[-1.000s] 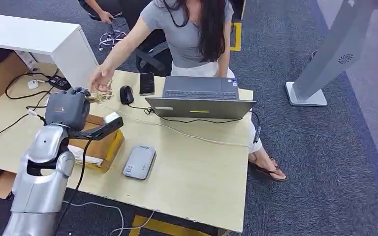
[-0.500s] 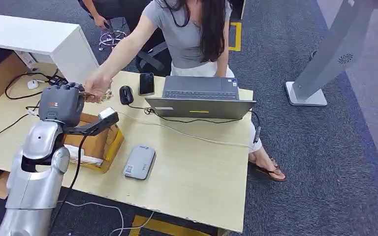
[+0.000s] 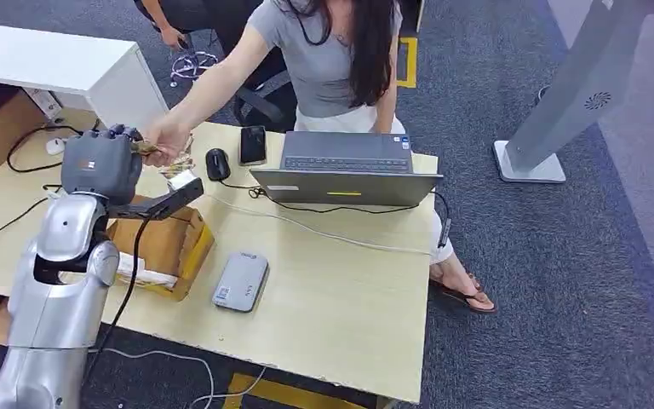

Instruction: Pass the card to the sensor for recognition and then transmit it.

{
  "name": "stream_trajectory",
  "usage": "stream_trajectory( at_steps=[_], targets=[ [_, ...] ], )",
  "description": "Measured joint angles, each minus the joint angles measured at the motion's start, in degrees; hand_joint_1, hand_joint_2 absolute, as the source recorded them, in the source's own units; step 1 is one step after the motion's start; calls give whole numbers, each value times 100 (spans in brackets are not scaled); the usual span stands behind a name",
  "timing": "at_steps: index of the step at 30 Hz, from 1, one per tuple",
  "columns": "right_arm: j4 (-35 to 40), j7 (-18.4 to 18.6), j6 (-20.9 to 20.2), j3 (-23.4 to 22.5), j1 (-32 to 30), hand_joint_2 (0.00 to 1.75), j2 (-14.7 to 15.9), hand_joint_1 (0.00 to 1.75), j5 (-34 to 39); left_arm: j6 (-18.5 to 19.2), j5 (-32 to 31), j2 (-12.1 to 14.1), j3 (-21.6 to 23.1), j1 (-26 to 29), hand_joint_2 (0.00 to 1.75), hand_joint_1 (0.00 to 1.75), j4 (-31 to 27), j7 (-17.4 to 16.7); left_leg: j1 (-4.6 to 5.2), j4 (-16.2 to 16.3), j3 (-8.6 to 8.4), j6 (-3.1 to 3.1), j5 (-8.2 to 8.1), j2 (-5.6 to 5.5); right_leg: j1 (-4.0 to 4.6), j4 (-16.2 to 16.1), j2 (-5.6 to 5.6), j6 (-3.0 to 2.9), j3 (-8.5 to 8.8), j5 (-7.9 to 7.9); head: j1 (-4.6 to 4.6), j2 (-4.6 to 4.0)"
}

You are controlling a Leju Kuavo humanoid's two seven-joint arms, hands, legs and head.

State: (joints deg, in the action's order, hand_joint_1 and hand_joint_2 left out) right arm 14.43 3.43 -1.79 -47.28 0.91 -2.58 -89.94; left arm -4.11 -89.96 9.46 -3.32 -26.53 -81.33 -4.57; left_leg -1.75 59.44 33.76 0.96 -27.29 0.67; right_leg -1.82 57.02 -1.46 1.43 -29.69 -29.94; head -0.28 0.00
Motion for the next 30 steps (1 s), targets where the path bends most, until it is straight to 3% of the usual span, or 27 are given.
stream_trajectory(
  at_steps=[26,30],
  targets=[
    [-7,31,-2,22,-2,0,20,0,0,-131,7,-251,100,177,175,0,-221,188,0,0,0,1,1,-1,0,0,-2,0,3,1,0,0],
    [-7,48,9,15,-5,0,20,0,22,229,340,-352,100,483,175,0,-574,492,1,-1,-1,0,0,1,-1,0,0,0,6,1,-2,0]
  ],
)
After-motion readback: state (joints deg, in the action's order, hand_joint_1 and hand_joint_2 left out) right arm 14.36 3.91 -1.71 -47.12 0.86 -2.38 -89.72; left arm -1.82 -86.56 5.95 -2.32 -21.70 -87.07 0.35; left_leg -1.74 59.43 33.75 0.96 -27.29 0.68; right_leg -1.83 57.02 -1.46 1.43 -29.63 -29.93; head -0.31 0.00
